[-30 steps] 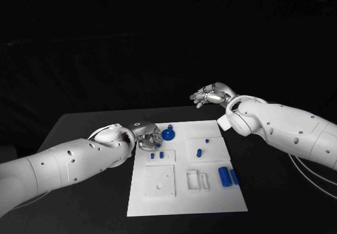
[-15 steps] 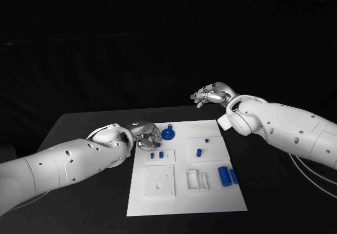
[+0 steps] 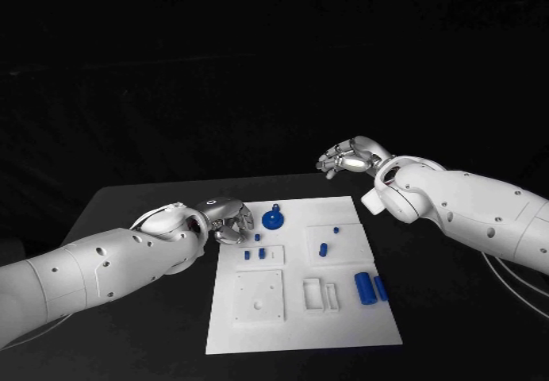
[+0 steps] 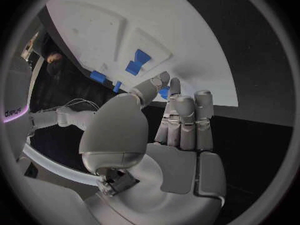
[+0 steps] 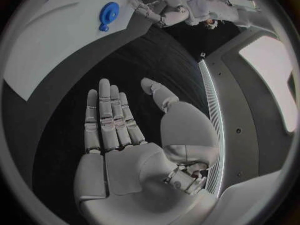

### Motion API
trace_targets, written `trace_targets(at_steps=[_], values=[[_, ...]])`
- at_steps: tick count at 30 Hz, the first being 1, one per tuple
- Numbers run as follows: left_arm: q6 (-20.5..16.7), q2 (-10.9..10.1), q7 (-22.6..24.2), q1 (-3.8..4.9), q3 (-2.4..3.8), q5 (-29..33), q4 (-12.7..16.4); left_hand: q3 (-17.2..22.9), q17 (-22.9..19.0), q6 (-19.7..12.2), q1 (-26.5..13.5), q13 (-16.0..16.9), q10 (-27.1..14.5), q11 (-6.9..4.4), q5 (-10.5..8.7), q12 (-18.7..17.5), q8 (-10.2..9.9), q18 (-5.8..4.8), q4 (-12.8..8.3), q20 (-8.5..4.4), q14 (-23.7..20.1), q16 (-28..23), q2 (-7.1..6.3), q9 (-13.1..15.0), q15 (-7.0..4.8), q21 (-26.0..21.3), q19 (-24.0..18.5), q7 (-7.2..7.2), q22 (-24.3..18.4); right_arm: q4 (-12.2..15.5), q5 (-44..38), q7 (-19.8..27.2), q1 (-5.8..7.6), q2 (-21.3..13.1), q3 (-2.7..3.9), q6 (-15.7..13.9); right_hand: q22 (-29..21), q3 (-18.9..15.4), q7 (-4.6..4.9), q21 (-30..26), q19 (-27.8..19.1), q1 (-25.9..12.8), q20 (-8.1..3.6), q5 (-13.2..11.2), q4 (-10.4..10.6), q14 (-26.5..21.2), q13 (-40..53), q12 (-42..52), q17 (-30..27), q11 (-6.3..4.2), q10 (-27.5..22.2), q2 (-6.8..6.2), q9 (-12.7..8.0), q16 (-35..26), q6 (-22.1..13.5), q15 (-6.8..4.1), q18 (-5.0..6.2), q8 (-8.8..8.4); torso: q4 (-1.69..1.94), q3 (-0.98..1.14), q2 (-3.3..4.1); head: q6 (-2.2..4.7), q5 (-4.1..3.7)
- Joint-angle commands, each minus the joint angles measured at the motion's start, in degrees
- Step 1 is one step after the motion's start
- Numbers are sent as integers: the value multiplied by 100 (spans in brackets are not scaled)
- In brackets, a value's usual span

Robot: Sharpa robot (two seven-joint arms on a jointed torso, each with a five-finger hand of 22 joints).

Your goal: Assemble the parts on the task board

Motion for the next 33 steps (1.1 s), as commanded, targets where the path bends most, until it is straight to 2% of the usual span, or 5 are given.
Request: trace_targets(at_steps=[1, 9, 14, 21, 33], values=[[-225, -75, 91, 0, 10, 317, 60, 16, -8, -23, 64, 8, -2, 35, 38, -24, -9, 265, -16, -144, -41, -31, -9, -6, 15, -32, -2, 3, 6, 69, -1151, 8, -20, -88, 4, 458, 5, 132, -14, 48, 95, 198, -6, -68, -19, 65, 11, 39, 28, -12, 75, 14, 16, 44, 55, -23, 19, 32, -1, -6, -2, 30, -45], [-381, -476, 474, 15, 139, 2379, 308, 81, -84, 129, 84, 5, -49, 76, 48, -79, 94, 234, 1, -98, -155, -194, 17, 20, 57, -125, -98, 81, -23, 314, -2947, -151, -71, -433, -8, 854, -105, 612, -199, 373, 1206, 771, -341, -232, -52, 848, 166, 55, 533, -337, 937, -134, 149, 613, 471, -449, 36, 254, -1, -5, -9, 81, -209], [-306, -751, 786, 46, 197, 3389, 601, 47, -266, 106, -139, 16, -57, 98, 30, -95, 109, 173, 93, -48, -327, -579, 102, 14, 84, -322, -241, 94, -116, 633, -3642, -314, -73, -766, -183, 907, -114, 514, -216, 519, 1677, 862, -506, -329, -47, 1225, 155, -323, 835, -265, 868, -253, 183, 926, 480, -596, 36, 250, 5, -2, -11, 94, -269], [-227, -893, 989, 80, 199, 5184, 787, 34, -476, 69, -289, -12, -227, 168, 14, -142, 130, 95, 90, 6, -515, -1074, 140, 13, 157, -621, -441, 110, -264, 992, -4593, -477, -76, -956, -439, 833, -37, 362, -230, 725, 2155, 945, -701, -539, -34, 1417, 152, -769, 1192, -260, 851, -397, 195, 1432, 529, -649, 36, 237, -13, 0, -16, 114, -290], [-47, -895, 1139, 79, 198, 5966, 876, 98, -1273, -48, -474, -230, -649, 455, 12, -122, 215, -201, 10, 467, -1339, -3207, 191, 62, 655, -1720, -1423, 151, -740, 1132, -5253, -711, -123, -865, -651, 830, 62, 787, -235, 843, 2423, 992, -805, -1152, 43, 1409, 222, -1121, 1420, -273, 1012, -660, 157, 1960, 594, -660, 36, 184, -11, -9, -8, 152, -344]])
